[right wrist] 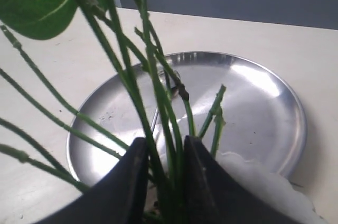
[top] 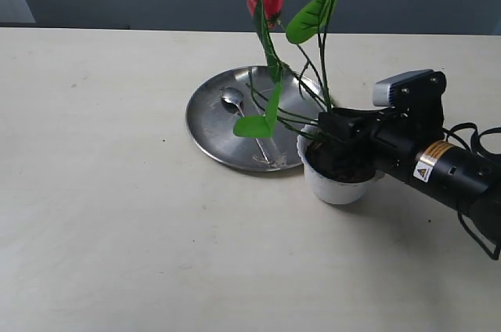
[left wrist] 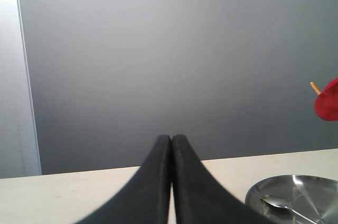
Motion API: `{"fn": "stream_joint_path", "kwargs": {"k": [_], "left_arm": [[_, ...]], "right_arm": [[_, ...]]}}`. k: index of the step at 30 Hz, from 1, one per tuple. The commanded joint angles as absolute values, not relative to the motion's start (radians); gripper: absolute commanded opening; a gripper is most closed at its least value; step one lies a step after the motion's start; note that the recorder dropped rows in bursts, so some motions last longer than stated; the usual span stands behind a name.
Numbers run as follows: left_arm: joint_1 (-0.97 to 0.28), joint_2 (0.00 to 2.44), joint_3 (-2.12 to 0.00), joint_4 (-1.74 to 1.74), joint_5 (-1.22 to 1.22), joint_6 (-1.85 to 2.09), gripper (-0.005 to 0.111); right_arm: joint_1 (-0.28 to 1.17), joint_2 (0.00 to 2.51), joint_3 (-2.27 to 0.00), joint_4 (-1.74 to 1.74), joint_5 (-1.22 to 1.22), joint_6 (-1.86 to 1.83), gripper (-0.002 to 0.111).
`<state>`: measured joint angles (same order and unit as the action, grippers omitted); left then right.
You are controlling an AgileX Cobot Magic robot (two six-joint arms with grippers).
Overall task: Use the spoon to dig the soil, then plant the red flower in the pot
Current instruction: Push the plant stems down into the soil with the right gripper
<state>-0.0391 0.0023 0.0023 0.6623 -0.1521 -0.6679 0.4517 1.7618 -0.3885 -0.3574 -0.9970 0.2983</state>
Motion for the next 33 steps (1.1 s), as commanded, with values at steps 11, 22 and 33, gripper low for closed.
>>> {"fn": "stream_joint_path", "kwargs": {"k": [11,22,33], "left_arm": [[-0.044,0.0,0.0,0.659,-0.157,-0.67,0.0],[-0.044,0.0,0.0,0.659,-0.157,-0.67,0.0],[-0.044,0.0,0.0,0.659,-0.157,-0.67,0.0]], "right_arm": [[0.45,1.76,-0.385,-0.388,-0.937,0.317,0.044],[0.45,1.73,-0.384,-0.399,-0.819,0.34,0.043],[0.45,1.577,-0.384,-0.438,-0.711,0.383,0.043]]}}
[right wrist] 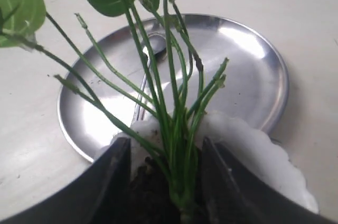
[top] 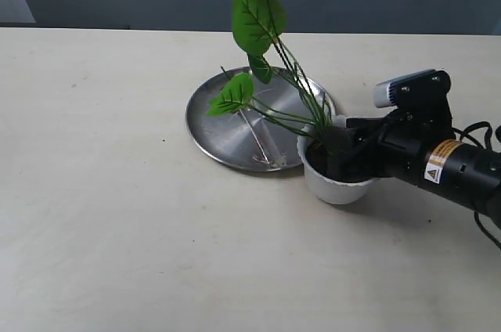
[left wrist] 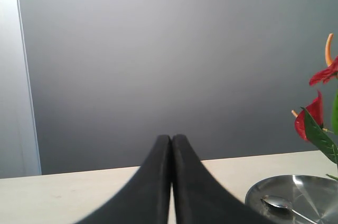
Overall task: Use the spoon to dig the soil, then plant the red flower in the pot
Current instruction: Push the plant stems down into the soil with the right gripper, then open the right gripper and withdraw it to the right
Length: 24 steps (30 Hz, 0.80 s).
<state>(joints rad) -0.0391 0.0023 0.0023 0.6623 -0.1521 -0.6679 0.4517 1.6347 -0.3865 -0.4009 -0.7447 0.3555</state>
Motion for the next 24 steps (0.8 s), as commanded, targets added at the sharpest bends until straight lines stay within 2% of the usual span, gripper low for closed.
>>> {"fn": "stream_joint_path", "kwargs": {"k": [1,6,9,11,16,24], "left_arm": [[-0.044,0.0,0.0,0.659,-0.157,-0.67,0.0],[-0.044,0.0,0.0,0.659,-0.155,-0.67,0.0],[-0.044,0.0,0.0,0.659,-0.155,-0.67,0.0],[-0.044,0.0,0.0,0.659,-0.155,-0.67,0.0],[-0.044,0.0,0.0,0.659,-0.155,-0.67,0.0],[-0.044,0.0,0.0,0.659,-0.155,-0.67,0.0]], "right_arm": [[0.45,1.559,-0.379,-0.449,-0.7,0.404,0.043],[0.45,1.449,-0.328,-0.443,-0.683,0.422,0.042],[0.45,1.365,-0.288,-0.443,-0.664,0.453,0.037],[0.45,1.297,-0.266,-0.443,-0.627,0.503,0.029],[0.45,1.117,-0.202,-0.542,-0.55,0.675,0.0],[0.45,0.826,-0.121,-0.573,-0.502,1.042,-0.001]]}}
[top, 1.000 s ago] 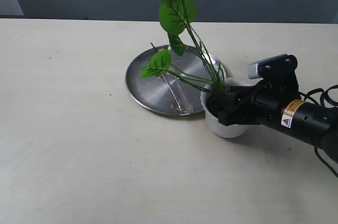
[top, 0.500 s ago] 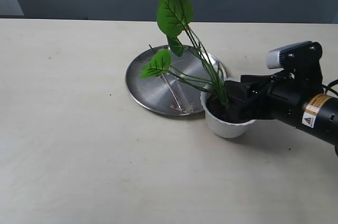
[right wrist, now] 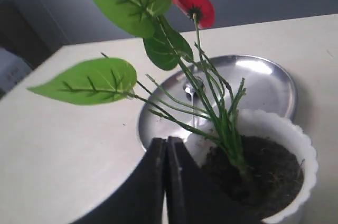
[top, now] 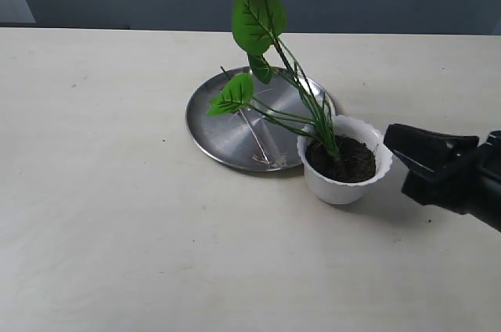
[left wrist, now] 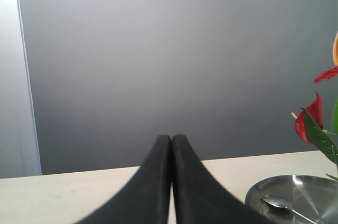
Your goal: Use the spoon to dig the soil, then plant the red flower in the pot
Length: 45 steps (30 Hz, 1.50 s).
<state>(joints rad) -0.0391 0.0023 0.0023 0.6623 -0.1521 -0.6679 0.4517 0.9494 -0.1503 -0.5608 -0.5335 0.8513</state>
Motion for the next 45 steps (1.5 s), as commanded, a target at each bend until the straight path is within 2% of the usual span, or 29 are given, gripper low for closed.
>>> {"fn": "stream_joint_path", "kwargs": {"k": [1,7,23,32,37,41,45], "left_arm": [[-0.044,0.0,0.0,0.659,-0.155,-0.67,0.0],[-0.044,0.0,0.0,0.659,-0.155,-0.67,0.0],[-0.044,0.0,0.0,0.659,-0.157,-0.67,0.0],[-0.044,0.0,0.0,0.659,-0.157,-0.67,0.0],[-0.044,0.0,0.0,0.659,-0.157,-0.67,0.0],[-0.044,0.0,0.0,0.659,-0.157,-0.67,0.0],[-0.044,0.0,0.0,0.659,-0.157,-0.67,0.0]], "right_arm": [[0.45,0.789,-0.113,-0.571,-0.495,1.091,-0.001],[0.45,0.609,-0.092,-0.46,-0.421,1.364,-0.001],[0.47,0.48,-0.092,-0.424,-0.403,1.325,-0.001],[0.466,0.229,-0.091,-0.556,-0.226,1.308,-0.001],[0.398,0.075,-0.067,-0.733,-0.204,1.305,-0.001],[0.352,0.0,-0.027,-0.543,-0.084,1.347,-0.001],[0.35,0.0,-0.015,-0.521,-0.056,1.345,-0.001]]}}
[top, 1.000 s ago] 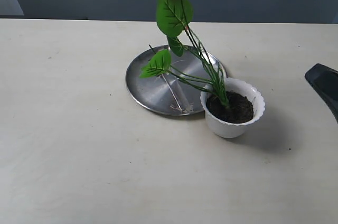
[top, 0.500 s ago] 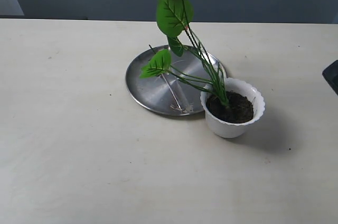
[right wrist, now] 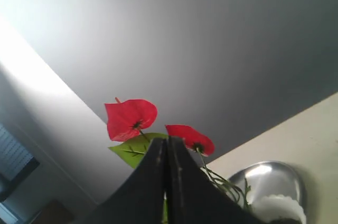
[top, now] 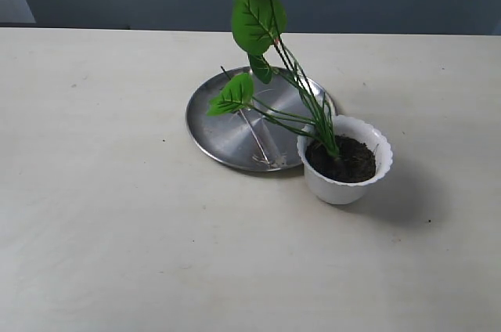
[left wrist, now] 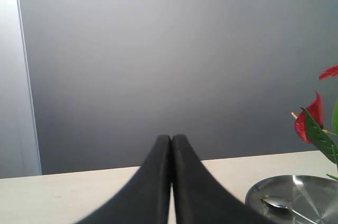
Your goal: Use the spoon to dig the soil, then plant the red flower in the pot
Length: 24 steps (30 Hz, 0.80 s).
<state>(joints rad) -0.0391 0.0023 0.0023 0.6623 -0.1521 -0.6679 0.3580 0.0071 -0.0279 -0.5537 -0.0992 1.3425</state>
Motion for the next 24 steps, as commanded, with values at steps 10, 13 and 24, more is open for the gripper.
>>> {"fn": "stream_joint_path", "kwargs": {"k": [10,13,24], "left_arm": [[-0.044,0.0,0.0,0.659,-0.157,-0.67,0.0],[-0.044,0.0,0.0,0.659,-0.157,-0.67,0.0],[-0.044,0.0,0.0,0.659,-0.157,-0.67,0.0]], "right_arm": [[0.35,0.0,-0.005,0.169,0.077,0.421,-0.001],[0.35,0.0,-0.005,0.144,0.099,0.275,-0.001],[0.287,0.0,0.0,0.085,0.096,0.288,-0.001]]}}
